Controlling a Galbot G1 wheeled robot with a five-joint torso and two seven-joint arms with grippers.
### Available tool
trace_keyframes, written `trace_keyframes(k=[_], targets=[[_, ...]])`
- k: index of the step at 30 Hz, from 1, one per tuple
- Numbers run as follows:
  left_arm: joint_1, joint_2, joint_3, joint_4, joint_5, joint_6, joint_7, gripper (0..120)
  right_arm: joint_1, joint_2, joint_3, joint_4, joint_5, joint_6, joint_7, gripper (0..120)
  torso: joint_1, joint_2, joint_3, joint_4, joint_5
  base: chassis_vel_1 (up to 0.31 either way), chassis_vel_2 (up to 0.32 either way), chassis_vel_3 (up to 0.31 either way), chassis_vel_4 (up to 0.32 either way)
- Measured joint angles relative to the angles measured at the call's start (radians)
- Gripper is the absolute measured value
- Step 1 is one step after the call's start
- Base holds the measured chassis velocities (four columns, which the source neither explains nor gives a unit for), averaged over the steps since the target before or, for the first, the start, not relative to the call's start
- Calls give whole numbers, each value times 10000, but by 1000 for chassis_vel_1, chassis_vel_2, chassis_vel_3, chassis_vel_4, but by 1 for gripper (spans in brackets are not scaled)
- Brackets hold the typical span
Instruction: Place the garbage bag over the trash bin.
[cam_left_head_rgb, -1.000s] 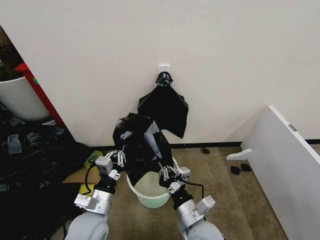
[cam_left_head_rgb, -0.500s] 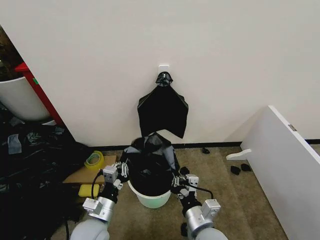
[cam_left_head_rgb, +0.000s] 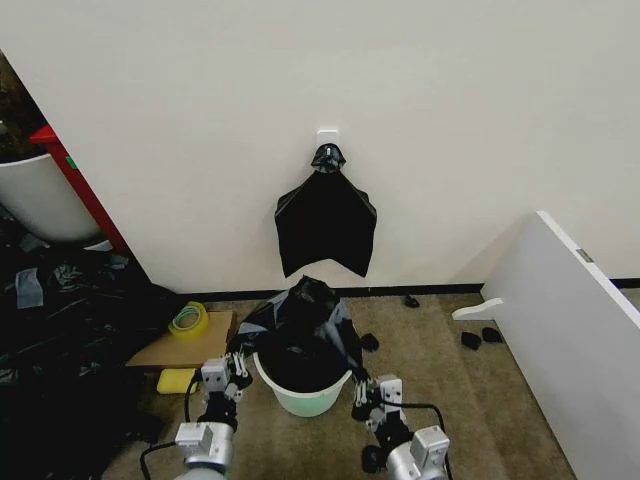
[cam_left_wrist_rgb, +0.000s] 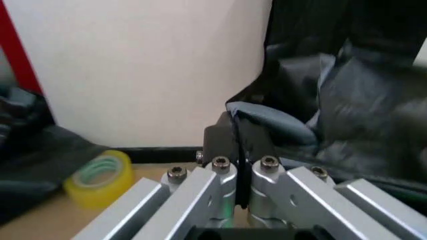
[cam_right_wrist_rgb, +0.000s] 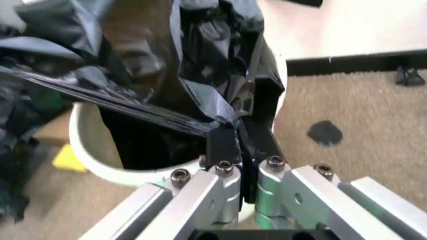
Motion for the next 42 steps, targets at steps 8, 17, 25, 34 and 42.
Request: trace_keyframes(k=[8, 17, 25, 34, 42], targets=[[837, 293, 258, 84, 1328, 25, -465, 0, -68, -96, -151, 66, -191, -587, 185, 0, 0, 0, 0, 1, -1, 0, 0, 0, 0], [822, 255, 560, 617, 2060, 286, -743, 0, -168, -281, -104, -705, -1477, -990, 62, 0, 0, 0, 1, 0, -1, 0, 0, 0, 0], [807, 206, 873, 914, 2330, 643, -957, 0, -104, -299, -107, -1076, -2100, -1222, -80, 0, 0, 0, 0, 0, -1, 0, 0, 0, 0], [445, -113, 914, 1516, 2441, 911, -1147, 0, 263, -48, -40, -2037, -2841, -881, -503, 0, 0, -2, 1, 1, -1, 0, 0, 0, 0], [95, -322, 854, 1809, 1776, 1102, -1207, 0, 683, 187, 127, -2882, -3011, -119, -992, 0, 0, -2, 1, 0, 0, 0, 0, 0, 0]])
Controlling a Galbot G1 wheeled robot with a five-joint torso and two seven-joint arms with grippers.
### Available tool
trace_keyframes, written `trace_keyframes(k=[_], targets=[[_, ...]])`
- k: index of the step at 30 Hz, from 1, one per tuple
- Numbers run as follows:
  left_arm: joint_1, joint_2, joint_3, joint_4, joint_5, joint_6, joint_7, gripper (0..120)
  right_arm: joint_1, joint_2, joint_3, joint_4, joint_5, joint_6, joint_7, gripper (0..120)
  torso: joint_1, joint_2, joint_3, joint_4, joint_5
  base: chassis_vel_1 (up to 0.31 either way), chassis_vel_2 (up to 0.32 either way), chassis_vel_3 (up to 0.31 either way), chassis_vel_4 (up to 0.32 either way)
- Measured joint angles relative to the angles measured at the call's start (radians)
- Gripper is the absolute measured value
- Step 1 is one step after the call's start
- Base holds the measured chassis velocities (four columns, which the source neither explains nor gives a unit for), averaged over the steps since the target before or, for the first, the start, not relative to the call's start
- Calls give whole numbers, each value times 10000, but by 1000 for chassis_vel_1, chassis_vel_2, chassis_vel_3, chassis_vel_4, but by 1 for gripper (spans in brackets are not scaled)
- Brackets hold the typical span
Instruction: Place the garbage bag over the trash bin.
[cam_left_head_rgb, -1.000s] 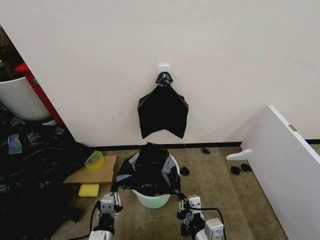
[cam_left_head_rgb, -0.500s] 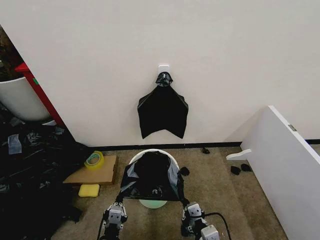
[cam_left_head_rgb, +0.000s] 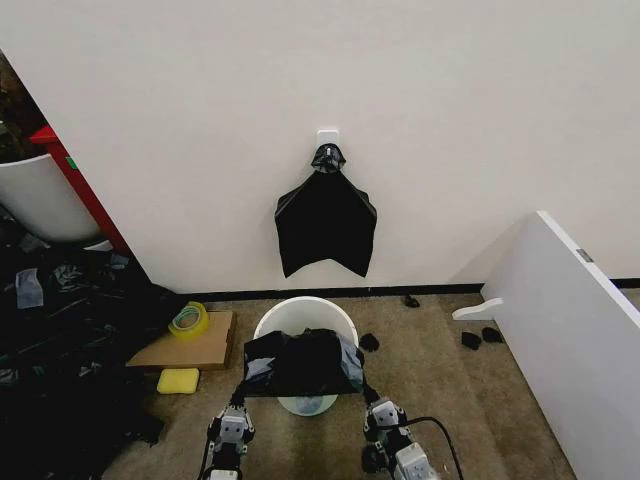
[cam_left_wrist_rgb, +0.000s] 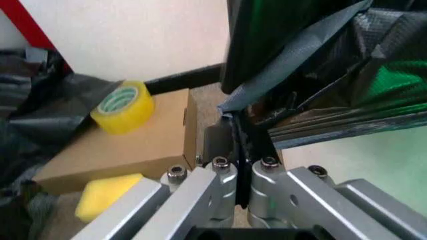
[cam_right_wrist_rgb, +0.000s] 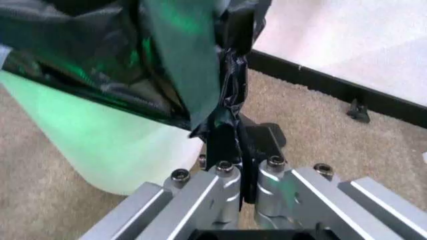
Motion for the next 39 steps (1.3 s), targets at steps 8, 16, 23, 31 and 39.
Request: trace_keyframes(k=[8, 16, 23, 31, 39], targets=[[13, 12, 37, -209, -657, 164, -197, 0, 70, -74, 181, -281, 854, 1424, -1161, 1, 0, 0, 0, 0, 0, 0, 0, 0, 0], [399, 292, -72, -1129, -939, 177, -599, 21, -494, -701, 490, 35, 1233, 2884, -2817, 31, 0, 0, 0, 0, 0, 0, 0, 0, 0], [1026, 955, -396, -2029, -884, 243, -619, 43, -1113, -1270, 1066, -59, 309, 4796, -4429, 53, 0, 0, 0, 1, 0, 0, 0, 0, 0], [1644, 1572, -563, -2722, -571, 349, -743, 71, -1472, -1454, 2221, -752, -1058, 6525, -5776, 81, 0, 1, 0, 0, 0, 0, 0, 0, 0], [1571, 1542, -583, -2611, -526, 735, -1023, 100, -1451, -1209, 2259, -1238, -1404, 6733, -5562, 100, 0, 1, -1, 0, 1, 0, 0, 0, 0]])
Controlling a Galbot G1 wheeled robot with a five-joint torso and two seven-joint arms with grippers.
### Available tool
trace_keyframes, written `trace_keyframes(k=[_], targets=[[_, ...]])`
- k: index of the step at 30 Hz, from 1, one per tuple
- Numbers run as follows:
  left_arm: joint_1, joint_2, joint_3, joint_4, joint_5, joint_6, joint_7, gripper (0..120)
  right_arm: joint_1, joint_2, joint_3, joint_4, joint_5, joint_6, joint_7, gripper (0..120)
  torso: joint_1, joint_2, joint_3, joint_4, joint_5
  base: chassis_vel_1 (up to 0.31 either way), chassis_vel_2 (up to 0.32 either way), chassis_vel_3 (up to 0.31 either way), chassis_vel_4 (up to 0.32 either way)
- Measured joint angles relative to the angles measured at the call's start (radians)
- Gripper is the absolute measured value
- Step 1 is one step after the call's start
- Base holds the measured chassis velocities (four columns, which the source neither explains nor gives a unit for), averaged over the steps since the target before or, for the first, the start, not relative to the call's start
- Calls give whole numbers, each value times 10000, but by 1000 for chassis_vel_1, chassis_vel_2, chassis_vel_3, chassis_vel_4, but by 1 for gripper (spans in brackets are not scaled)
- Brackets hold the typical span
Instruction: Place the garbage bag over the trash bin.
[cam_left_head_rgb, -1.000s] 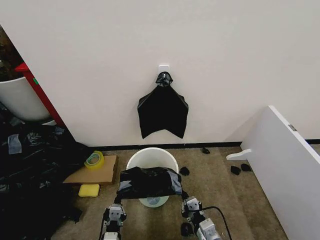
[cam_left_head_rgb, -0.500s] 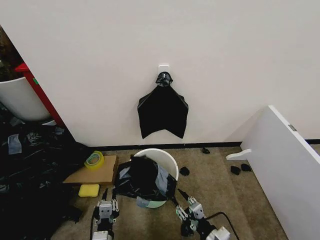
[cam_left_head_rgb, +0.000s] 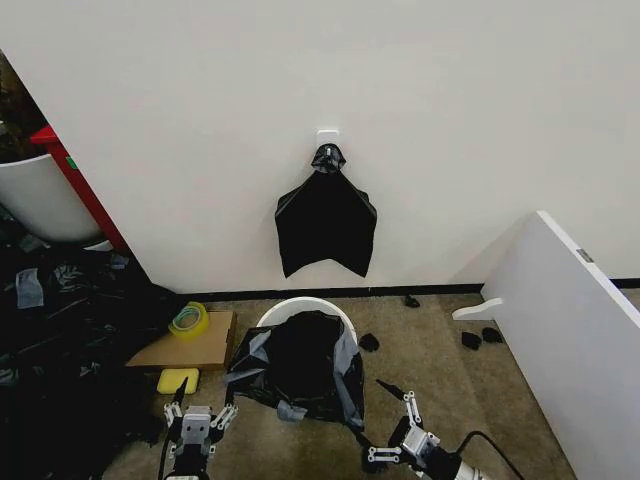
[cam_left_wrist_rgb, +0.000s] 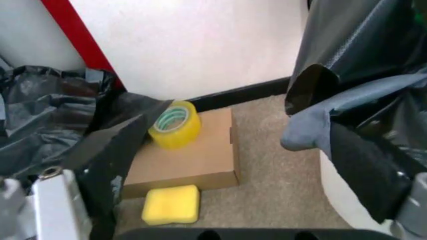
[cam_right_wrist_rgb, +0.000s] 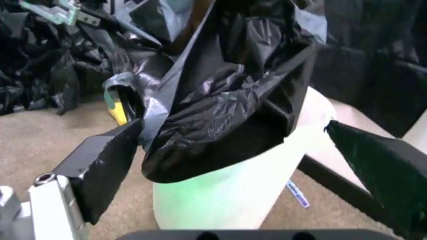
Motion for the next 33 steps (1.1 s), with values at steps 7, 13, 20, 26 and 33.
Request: trace_keyframes(k=[7, 13, 20, 26, 33], targets=[[-410, -222, -19, 602, -289, -73, -49, 100, -18, 91, -282, 377, 1939, -513, 594, 100, 0, 0, 0, 0, -3, 0, 0, 0, 0], [-410, -191, -15, 530, -461, -395, 18, 100, -119, -12, -187, 597, 2316, -157, 151, 100, 0, 2, 0, -1, -2, 0, 0, 0, 0], [11, -65, 212, 426, 192, -657, 84, 100, 156, 265, -60, -133, 845, 416, -30, 100, 0, 2, 0, -1, 1, 0, 0, 0, 0], [574, 226, 176, 182, 920, -1426, 610, 100, 352, 356, -14, -36, 958, 463, -29, 100, 0, 2, 0, 1, -2, 0, 0, 0, 0], [1151, 937, -171, -165, 1050, -2193, 1193, 100, 301, 558, -15, 63, 953, 344, 191, 100, 0, 2, 0, -3, -2, 0, 0, 0, 0]])
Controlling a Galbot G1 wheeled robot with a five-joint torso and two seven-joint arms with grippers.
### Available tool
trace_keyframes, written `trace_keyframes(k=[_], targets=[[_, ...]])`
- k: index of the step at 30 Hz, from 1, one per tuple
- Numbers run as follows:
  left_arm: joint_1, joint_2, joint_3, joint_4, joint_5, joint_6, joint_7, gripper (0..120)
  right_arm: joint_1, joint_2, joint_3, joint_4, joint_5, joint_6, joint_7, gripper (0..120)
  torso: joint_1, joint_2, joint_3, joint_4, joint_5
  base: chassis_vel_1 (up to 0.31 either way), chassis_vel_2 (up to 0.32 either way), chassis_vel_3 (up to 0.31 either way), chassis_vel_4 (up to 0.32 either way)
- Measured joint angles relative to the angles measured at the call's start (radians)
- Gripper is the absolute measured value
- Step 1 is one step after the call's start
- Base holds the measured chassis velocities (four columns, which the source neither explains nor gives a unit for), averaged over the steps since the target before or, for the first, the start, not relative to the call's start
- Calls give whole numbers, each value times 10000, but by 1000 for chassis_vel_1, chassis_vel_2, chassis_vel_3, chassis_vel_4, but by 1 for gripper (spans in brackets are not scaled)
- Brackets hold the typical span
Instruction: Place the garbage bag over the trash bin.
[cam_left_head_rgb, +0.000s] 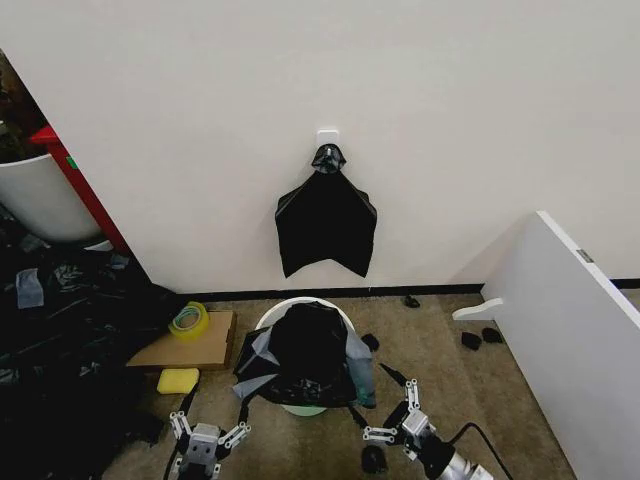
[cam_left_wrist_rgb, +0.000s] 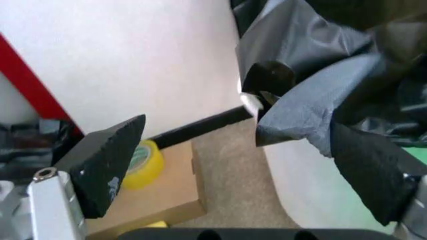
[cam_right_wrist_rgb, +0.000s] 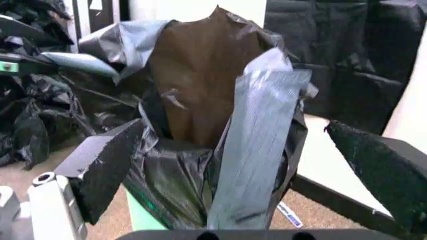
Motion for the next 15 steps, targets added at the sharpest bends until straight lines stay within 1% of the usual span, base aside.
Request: trace_keyframes(k=[4, 5, 7, 9, 10, 11, 13, 14, 15], targets=[[181, 162, -37, -81, 64, -4, -62, 100, -79, 21, 53, 162, -9, -7, 140, 100, 0, 0, 0, 5, 3, 0, 0, 0, 0], [149, 164, -41, -41, 67, -2, -100, 100, -94, 21, 49, 202, -14, -14, 161, 100, 0, 0, 0, 6, 3, 0, 0, 0, 0], [-161, 122, -50, 251, -93, -72, -279, 100, -180, 53, -25, 486, -68, -103, 270, 100, 0, 0, 0, -1, -6, 0, 0, 0, 0], [-202, 109, -45, 285, -230, -167, -219, 100, -207, 75, -51, 559, -93, -136, 293, 100, 0, 0, 0, 0, -1, 0, 0, 0, 0], [-242, 105, -23, 336, -532, -421, 91, 100, -243, 105, -79, 651, -133, -181, 316, 100, 0, 0, 0, 3, 5, 0, 0, 0, 0], [-362, 123, -43, 462, -1016, -857, 690, 100, -284, 147, -102, 725, -190, -228, 345, 100, 0, 0, 0, 6, 1, 0, 0, 0, 0], [-422, 135, -58, 526, -1157, -999, 887, 100, -295, 161, -109, 735, -211, -240, 351, 100, 0, 0, 0, 6, 1, 0, 0, 0, 0], [-674, 204, -135, 812, -1602, -1577, 1738, 100, -330, 226, -125, 748, -304, -273, 373, 100, 0, 0, 0, 2, 0, 0, 0, 0, 0], [-878, 283, -220, 1091, -1924, -1986, 2681, 100, -354, 295, -128, 748, -379, -286, 385, 100, 0, 0, 0, 0, -2, 0, 0, 0, 0]])
